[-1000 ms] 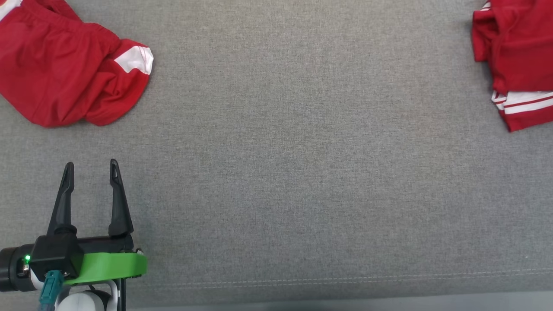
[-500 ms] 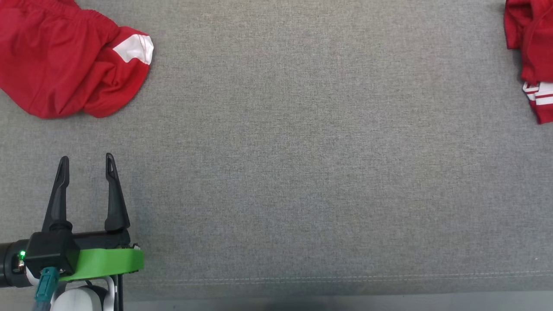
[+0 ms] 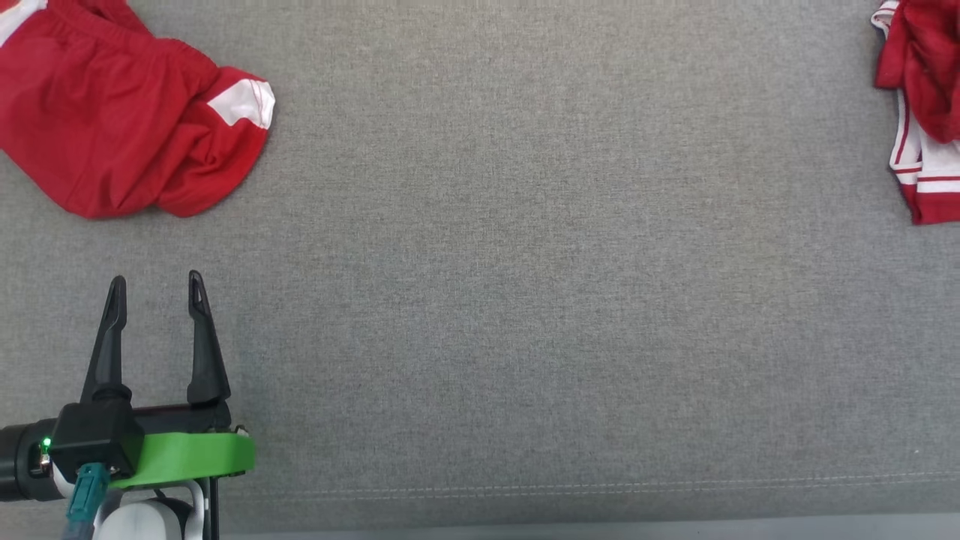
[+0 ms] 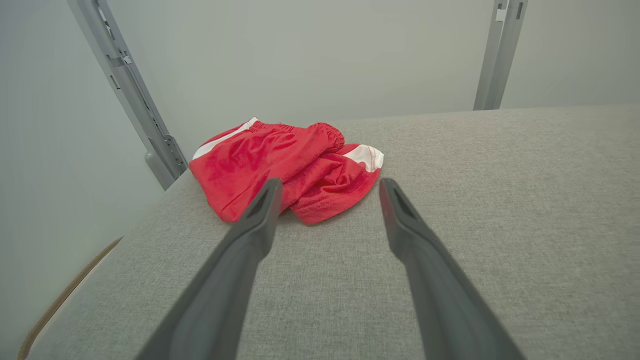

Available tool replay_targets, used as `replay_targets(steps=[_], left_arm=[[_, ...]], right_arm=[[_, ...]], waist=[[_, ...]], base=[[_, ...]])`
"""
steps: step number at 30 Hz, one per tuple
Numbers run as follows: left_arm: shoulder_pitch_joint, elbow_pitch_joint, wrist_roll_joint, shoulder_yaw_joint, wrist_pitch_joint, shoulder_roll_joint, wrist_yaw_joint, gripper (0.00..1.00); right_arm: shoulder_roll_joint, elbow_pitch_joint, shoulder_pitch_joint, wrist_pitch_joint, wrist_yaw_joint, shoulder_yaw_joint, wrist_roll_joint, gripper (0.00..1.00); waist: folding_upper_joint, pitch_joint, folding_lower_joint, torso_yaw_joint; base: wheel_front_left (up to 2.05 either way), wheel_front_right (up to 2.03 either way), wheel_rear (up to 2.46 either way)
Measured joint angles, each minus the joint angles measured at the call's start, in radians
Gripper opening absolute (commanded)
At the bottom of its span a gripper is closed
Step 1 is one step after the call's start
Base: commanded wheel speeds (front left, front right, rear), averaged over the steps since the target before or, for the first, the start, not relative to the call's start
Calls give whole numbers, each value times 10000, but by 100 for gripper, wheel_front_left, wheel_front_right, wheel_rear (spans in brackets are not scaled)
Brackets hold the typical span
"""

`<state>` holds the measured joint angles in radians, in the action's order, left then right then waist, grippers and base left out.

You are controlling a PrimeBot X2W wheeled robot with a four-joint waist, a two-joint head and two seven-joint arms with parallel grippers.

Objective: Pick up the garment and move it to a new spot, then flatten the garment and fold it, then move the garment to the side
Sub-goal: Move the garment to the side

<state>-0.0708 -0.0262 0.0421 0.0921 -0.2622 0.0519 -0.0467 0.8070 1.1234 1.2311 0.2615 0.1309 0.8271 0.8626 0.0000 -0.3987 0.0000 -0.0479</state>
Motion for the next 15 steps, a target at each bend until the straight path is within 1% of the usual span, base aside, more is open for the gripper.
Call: replay_targets(steps=[2, 5, 7, 10, 15], left_arm=[[12, 12, 8, -17, 0, -4, 0, 100], [80, 42, 40, -48, 2, -4, 29, 100], [135, 59, 84, -75, 0, -8, 42, 100], [176, 86, 96, -102, 0, -8, 58, 100], [347, 121, 96, -115, 0, -10, 77, 100]], right_arm=[[-61, -219, -22, 2, 2, -199, -6, 100], [-293, -872, -307, 13, 2, -890, -213, 100], [-481, -1283, -716, 13, 2, -1540, -339, 100], [-790, -2008, -1343, 13, 0, -2516, -926, 100], [-1588, -3074, -2845, 13, 2, -4103, -1937, 100]], waist=[[0, 81, 0, 11], [0, 349, 0, 56], [0, 539, 0, 93], [0, 825, -1, 158], [0, 1321, -1, 280]], base=[[0, 0, 0], [0, 0, 0], [0, 0, 0], [0, 0, 0], [0, 0, 0]])
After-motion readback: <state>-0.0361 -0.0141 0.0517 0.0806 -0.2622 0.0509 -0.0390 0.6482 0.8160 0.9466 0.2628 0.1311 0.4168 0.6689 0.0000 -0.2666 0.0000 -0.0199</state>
